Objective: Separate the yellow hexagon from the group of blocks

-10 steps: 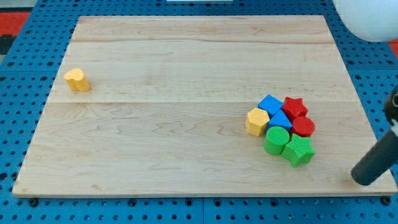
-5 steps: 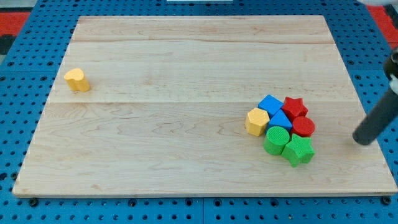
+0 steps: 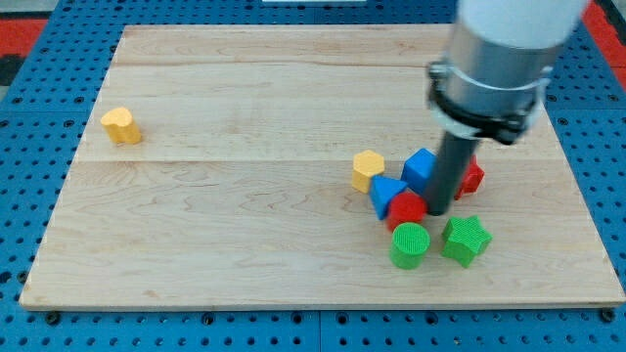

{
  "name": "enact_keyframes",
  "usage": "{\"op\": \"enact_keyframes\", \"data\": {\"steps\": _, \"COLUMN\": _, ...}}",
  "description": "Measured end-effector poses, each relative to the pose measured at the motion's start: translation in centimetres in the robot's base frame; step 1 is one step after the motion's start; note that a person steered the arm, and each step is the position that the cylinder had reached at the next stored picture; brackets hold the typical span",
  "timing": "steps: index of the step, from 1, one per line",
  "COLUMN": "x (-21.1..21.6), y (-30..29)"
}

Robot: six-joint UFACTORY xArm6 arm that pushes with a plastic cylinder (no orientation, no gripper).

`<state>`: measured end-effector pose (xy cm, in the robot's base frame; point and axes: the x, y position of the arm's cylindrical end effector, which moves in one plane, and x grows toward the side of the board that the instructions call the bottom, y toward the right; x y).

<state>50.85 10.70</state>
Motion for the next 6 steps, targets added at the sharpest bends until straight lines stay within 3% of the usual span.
{"op": "enact_keyframes", "data": {"steps": 2, "x": -5.6, "y": -8.6}}
{"op": "enact_keyframes", "data": {"steps": 3, "x": -5.7, "y": -6.9}}
{"op": "enact_keyframes", "data": {"steps": 4, "x": -8.9, "y": -4.0}}
{"op": "enact_keyframes", "data": {"steps": 6, "x": -13.3, "y": -18.5}}
